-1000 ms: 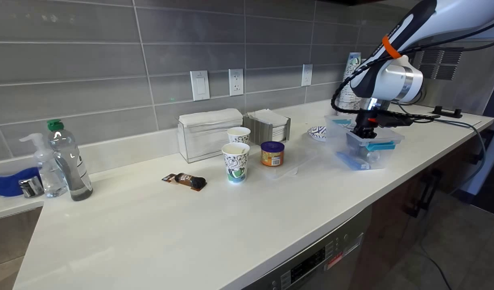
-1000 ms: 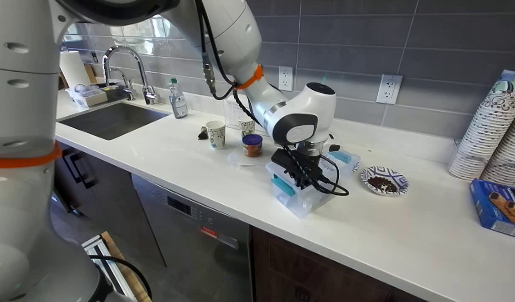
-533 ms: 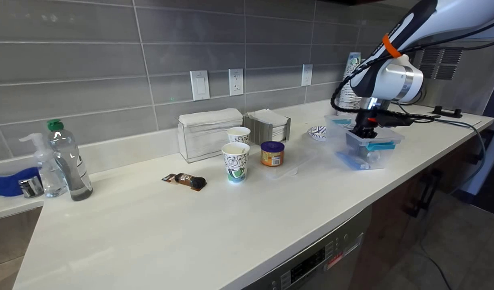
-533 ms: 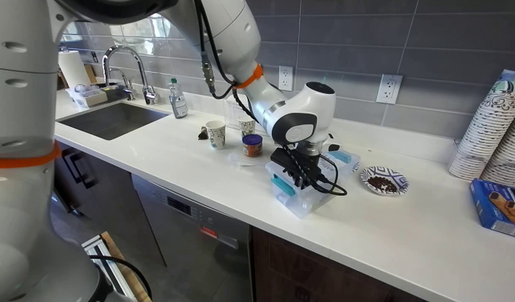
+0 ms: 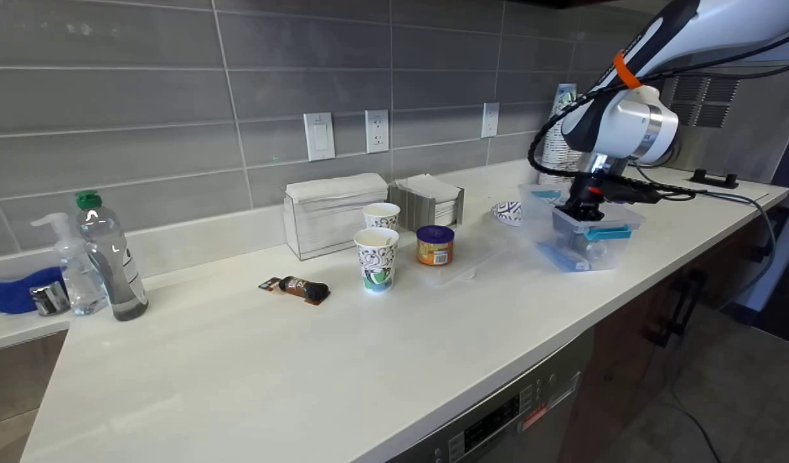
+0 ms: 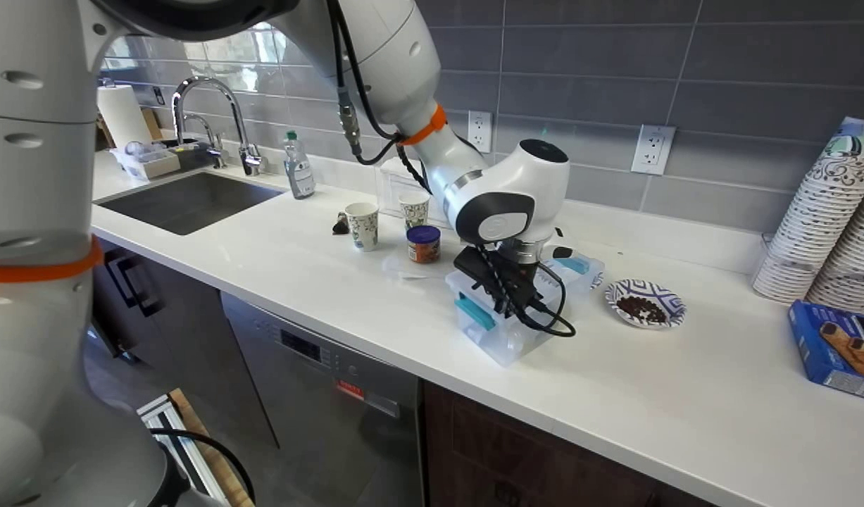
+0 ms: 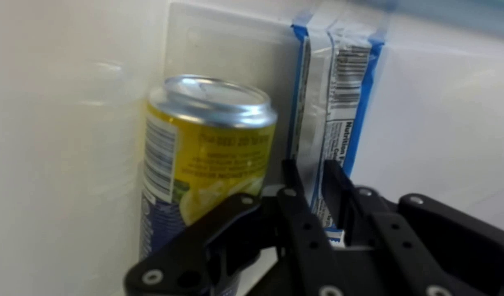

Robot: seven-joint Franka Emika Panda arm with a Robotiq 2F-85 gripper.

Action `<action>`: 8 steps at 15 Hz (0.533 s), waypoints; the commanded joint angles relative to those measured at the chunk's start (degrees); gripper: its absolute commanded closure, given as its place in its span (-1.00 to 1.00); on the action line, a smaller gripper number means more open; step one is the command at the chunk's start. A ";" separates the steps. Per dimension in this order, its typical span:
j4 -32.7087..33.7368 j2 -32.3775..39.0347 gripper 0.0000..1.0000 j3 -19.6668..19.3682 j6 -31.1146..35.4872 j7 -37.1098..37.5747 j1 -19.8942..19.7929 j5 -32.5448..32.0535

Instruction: Remove the chocolate bar from the basket

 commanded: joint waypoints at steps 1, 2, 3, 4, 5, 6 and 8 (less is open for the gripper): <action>-0.79 2.00 0.60 0.97 -1.18 0.32 -1.51 2.25; -0.69 2.07 0.60 1.11 -1.38 0.08 -1.70 2.80; -0.61 2.19 0.61 0.98 -1.73 0.49 -1.67 3.01; -0.61 2.24 0.58 1.00 -1.71 0.40 -1.72 3.33; -0.62 2.25 0.59 1.11 -1.70 0.13 -1.82 3.77; -0.71 2.19 0.58 1.09 -1.82 0.26 -1.77 4.04; -0.85 2.03 0.60 1.42 -2.04 -0.27 -1.99 4.90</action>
